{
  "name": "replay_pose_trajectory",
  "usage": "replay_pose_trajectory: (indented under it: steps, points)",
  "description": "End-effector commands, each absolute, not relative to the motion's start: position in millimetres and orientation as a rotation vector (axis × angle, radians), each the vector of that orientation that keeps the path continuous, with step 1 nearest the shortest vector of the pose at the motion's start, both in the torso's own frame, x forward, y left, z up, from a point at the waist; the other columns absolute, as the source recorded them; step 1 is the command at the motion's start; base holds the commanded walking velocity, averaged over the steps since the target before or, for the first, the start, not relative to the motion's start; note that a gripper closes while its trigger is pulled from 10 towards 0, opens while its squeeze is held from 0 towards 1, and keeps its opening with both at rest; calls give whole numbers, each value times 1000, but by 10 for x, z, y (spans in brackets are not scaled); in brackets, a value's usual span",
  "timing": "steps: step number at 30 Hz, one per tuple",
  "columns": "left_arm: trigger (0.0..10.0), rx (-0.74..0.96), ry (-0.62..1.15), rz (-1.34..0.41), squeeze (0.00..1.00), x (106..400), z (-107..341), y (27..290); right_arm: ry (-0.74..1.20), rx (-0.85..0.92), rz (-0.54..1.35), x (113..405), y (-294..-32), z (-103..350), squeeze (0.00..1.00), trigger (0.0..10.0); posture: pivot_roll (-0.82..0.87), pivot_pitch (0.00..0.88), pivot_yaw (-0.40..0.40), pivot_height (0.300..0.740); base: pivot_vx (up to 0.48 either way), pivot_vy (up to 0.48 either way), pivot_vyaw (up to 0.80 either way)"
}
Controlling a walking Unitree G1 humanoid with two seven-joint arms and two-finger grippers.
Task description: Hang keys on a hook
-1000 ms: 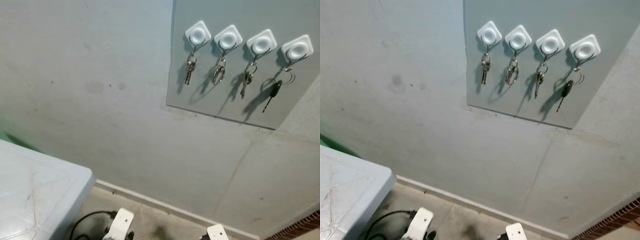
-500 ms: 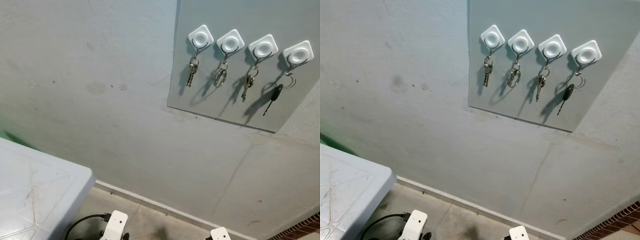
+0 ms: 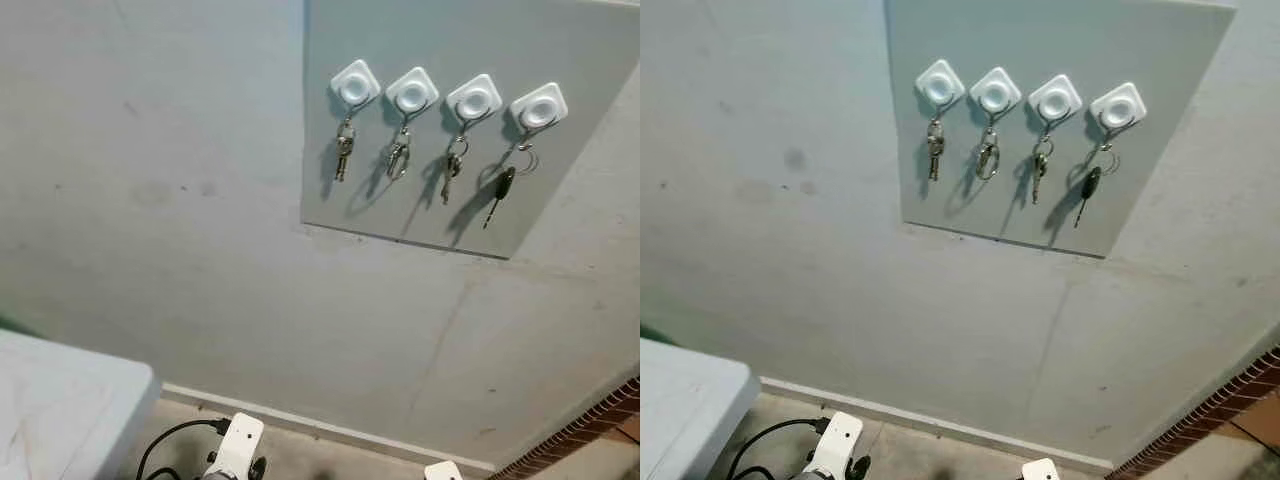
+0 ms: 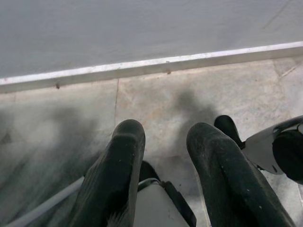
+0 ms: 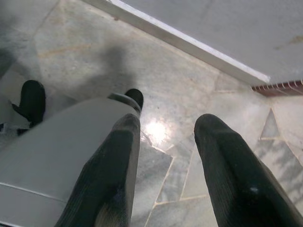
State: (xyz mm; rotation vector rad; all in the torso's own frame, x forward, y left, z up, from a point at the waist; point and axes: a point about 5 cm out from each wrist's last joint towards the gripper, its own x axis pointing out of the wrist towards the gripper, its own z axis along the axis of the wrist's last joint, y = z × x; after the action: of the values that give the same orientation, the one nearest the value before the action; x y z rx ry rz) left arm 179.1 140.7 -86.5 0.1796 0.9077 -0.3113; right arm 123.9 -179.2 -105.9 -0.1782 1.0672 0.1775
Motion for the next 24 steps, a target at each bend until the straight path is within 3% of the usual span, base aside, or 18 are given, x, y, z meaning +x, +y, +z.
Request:
replay_pose_trajectory:
  steps: [1,7,20,24]
  points:
    - [10000,189,916,-313,0,1789,-868,1424,1122,-178,176,1112,-1802,-1103,0,10000,110,0,-20,740,0,-398,-631]
    - [10000,204,924,-308,0,1765,-880,1432,1133,-175,174,1090,-1806,-1110,0,10000,111,0,-21,740,0,-480,-627]
    - [10000,163,943,-280,0,1740,-894,1465,1148,-178,171,1052,-1828,-1118,0,10000,112,0,-24,740,0,0,-604]
    - [10000,163,946,-277,0,1739,-895,1469,1145,-173,165,1056,-1832,-1117,0,10000,111,0,-25,740,0,0,0]
